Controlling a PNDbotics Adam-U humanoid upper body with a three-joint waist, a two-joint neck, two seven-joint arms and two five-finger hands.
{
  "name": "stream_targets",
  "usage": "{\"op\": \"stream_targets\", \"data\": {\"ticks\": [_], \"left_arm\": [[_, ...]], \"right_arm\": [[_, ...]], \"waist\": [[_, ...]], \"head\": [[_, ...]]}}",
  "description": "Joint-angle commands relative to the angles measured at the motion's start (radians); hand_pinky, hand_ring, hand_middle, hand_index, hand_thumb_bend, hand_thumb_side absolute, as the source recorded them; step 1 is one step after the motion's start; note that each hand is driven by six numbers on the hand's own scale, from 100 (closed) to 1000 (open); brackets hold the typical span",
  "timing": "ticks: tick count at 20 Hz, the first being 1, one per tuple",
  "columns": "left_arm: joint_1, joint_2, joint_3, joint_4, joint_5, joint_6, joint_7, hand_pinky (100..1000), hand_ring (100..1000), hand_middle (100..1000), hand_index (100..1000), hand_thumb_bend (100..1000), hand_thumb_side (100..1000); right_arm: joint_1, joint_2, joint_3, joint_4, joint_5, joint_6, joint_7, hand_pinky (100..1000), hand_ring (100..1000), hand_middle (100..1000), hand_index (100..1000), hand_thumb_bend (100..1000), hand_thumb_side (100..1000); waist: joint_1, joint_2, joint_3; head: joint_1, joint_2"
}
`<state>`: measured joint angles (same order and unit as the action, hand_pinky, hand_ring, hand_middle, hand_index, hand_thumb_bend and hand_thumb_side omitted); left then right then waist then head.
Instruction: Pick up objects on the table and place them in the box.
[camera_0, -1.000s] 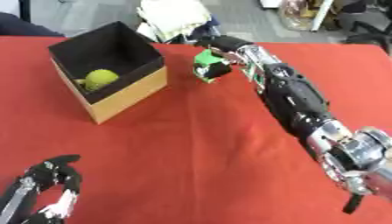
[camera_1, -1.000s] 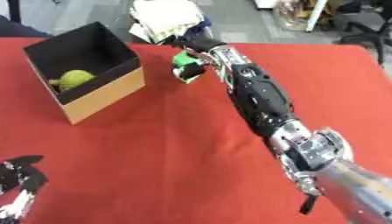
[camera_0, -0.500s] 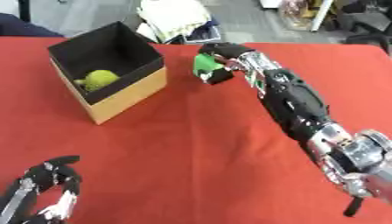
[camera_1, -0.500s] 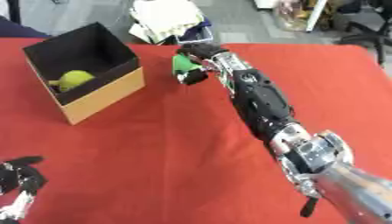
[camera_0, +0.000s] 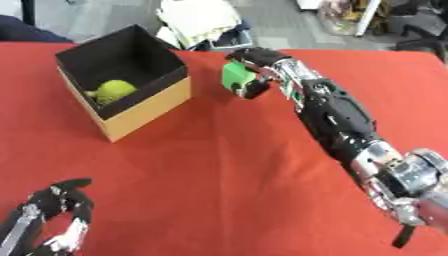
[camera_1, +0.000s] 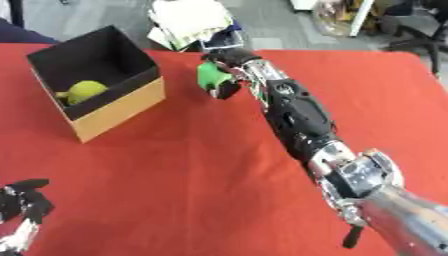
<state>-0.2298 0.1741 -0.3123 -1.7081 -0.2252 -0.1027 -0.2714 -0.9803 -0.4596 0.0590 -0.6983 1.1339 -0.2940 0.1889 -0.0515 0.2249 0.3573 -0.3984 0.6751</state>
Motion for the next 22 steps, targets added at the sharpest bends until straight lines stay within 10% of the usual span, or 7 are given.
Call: {"op": "stream_targets", "data": {"ticks": [1, 11, 22], "left_arm": [[-0.007, 0.008, 0.001, -0.013, 0.003, 0.000, -0.004, 617, 611, 527, 819, 100, 467], [-0.008, 0.010, -0.005, -0.010, 0.000, -0.002, -0.009, 617, 611, 527, 819, 100, 466], [-0.021, 0.000, -0.027, -0.006, 0.003, -0.007, -0.031, 618, 612, 528, 819, 100, 462]], "right_arm": [[-0.031, -0.023, 0.014, -0.074, -0.042, -0.027, 0.001, 517, 584, 902, 980, 100, 217], [-0.103, -0.062, 0.081, -0.299, -0.232, -0.095, 0.053, 515, 558, 895, 980, 100, 181], [-0.131, 0.014, 0.123, -0.310, -0.276, -0.122, 0.131, 556, 604, 908, 983, 100, 196]], "waist": [[0.003, -0.017, 0.000], [-0.008, -0.027, 0.012], [-0.010, -0.037, 0.049]], "head": [[-0.001, -0.013], [0.000, -0.013], [-0.012, -0.010]]}}
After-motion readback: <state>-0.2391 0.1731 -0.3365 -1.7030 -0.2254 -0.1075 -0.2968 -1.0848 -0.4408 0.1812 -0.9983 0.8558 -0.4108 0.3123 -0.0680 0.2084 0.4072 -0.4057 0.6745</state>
